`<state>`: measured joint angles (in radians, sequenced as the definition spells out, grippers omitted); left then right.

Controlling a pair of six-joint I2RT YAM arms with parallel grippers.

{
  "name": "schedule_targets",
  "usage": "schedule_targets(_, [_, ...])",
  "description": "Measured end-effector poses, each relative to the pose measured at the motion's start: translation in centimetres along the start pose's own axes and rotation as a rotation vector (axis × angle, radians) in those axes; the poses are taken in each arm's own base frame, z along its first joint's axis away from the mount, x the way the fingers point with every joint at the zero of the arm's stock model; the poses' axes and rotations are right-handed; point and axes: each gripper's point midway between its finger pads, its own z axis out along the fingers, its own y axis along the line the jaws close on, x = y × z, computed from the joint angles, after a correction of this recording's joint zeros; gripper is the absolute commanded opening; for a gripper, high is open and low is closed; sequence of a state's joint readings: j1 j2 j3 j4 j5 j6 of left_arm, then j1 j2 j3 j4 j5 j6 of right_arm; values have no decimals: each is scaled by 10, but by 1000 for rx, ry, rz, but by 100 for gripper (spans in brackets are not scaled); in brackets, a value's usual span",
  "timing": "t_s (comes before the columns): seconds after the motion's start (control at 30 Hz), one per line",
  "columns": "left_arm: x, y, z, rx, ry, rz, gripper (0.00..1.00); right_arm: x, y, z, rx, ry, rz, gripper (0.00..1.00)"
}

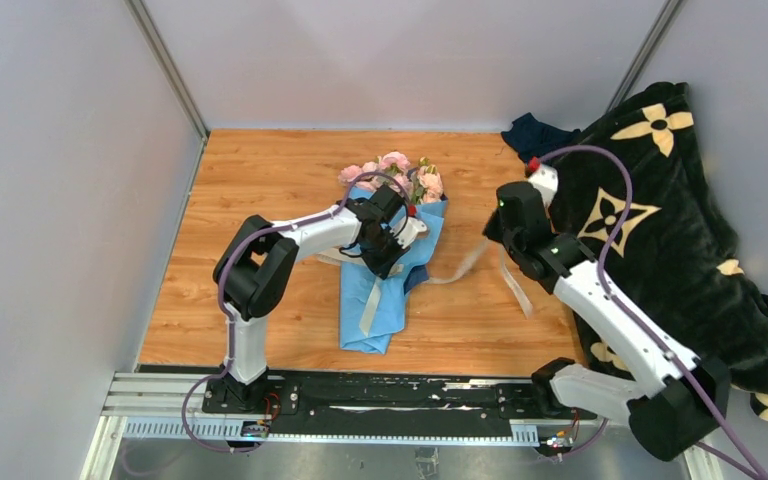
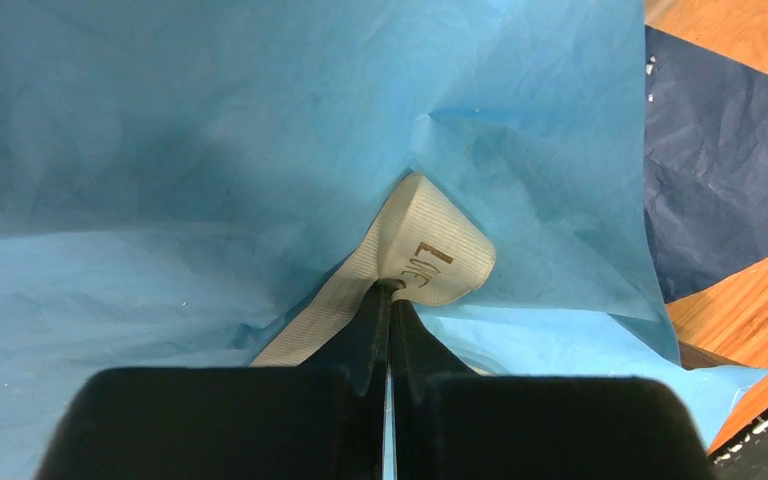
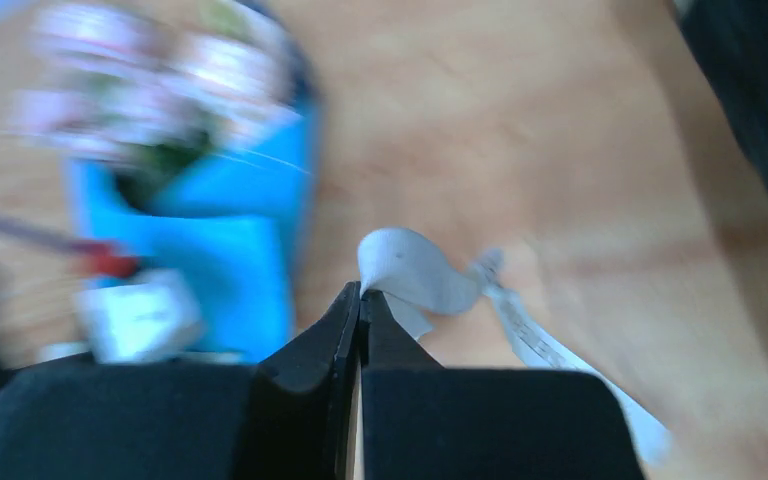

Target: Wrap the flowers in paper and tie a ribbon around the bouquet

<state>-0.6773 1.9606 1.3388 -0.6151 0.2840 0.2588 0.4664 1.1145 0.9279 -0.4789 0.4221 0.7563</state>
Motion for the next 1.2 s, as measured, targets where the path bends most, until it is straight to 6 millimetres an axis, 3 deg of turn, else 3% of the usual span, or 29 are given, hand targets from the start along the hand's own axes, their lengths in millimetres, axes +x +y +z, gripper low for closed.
schedule_targets(0.1, [-2,-1,0,11,-2,7,0,-61,75,-47,-304,-224,-117,0])
schedule_targets(0.17, [-6,-4,0,32,-10,15,0,-78,113,-76,-486,-312,-192,0])
schedule_targets(0.23, [-12,-6,-1,55,-24,19,0,-85,138,-94,-626,-366,-255,0])
schedule_targets(0.4, [-33,-5,-10,106,-98,2,0,-72,187,-115,-911,-376,-356,0])
schedule_targets(0.57, [-35,12,-10,159,-144,-110,0,-32,232,-134,-1268,-312,-454,0])
schedule_targets(0.7, [-30,20,-5,206,-149,-191,0,8,240,-120,-1390,-224,-490,0])
schedule_targets(0.93, [-26,34,-16,233,-194,-322,0,98,229,-58,-1429,31,-446,0])
schedule_targets(1.2, [-16,54,-51,179,-236,-397,0,148,224,1,-1390,191,-326,0])
